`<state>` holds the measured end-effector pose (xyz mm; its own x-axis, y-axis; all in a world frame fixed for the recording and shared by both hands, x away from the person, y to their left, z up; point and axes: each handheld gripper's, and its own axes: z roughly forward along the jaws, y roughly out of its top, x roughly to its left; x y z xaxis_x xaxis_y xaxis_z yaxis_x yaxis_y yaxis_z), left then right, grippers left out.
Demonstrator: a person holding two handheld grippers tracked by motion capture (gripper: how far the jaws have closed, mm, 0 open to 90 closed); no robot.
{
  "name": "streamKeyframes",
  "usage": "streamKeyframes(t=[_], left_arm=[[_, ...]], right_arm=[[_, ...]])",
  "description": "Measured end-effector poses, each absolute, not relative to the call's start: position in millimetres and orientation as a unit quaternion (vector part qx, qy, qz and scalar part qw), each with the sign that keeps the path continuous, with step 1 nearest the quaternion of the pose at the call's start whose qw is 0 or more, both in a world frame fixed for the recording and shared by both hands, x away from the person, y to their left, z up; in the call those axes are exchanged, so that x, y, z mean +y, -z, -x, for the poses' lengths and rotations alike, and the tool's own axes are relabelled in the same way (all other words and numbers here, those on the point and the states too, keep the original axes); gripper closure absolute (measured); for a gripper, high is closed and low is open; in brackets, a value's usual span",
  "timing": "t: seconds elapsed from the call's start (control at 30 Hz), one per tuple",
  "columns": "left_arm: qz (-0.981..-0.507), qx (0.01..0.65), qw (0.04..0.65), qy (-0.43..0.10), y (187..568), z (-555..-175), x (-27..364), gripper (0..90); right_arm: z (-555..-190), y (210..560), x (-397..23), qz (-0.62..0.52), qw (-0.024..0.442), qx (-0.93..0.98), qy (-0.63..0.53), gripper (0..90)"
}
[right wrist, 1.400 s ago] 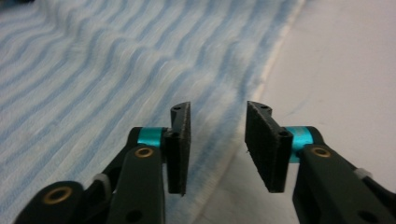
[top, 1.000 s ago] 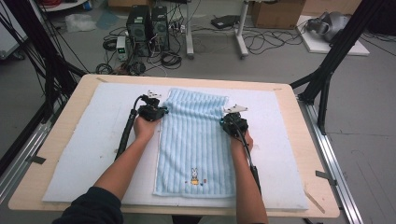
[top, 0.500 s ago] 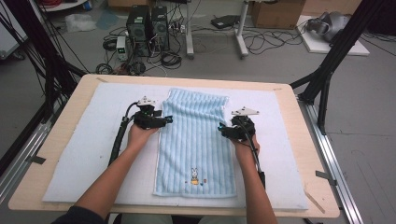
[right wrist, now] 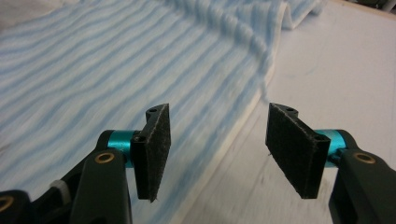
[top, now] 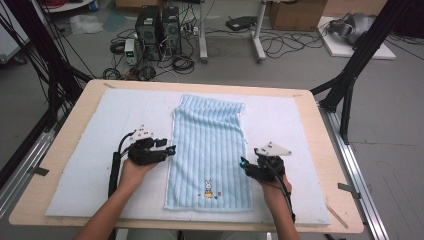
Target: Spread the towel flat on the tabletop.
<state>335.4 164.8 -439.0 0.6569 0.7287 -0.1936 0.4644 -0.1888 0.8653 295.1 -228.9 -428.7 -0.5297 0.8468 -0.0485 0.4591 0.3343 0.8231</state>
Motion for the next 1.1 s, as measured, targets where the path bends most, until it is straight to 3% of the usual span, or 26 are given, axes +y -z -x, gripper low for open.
streamKeyframes(t=[0.27, 0.43, 0.7, 0.83, 0.97, 1.1], left_arm=[[-0.779, 0.376, 0.490, -0.108, 448.5, -299.4, 166.5, 55.5], [-0.779, 0.373, 0.496, -0.091, 448.3, -289.3, 159.6, 46.6], [-0.805, 0.353, 0.468, -0.095, 450.6, -288.5, 144.4, 46.7], [-0.821, 0.336, 0.448, -0.106, 451.1, -284.4, 139.0, 57.1], [-0.840, 0.302, 0.432, -0.126, 450.6, -277.1, 133.8, 85.9], [-0.840, 0.305, 0.433, -0.117, 450.7, -274.5, 139.6, 88.9]], right_arm=[[-260.5, 436.9, -234.8, -0.407, 0.234, 0.788, -0.398, 40.1], [-255.0, 435.1, -234.4, -0.408, 0.234, 0.786, -0.401, 39.3], [-257.7, 439.6, -230.8, -0.403, 0.231, 0.795, -0.391, 38.3], [-257.4, 440.2, -228.9, -0.401, 0.229, 0.797, -0.390, 38.3], [-256.8, 439.8, -225.1, -0.395, 0.223, 0.800, -0.393, 38.4], [-255.7, 440.0, -220.8, -0.388, 0.218, 0.804, -0.393, 38.6]])
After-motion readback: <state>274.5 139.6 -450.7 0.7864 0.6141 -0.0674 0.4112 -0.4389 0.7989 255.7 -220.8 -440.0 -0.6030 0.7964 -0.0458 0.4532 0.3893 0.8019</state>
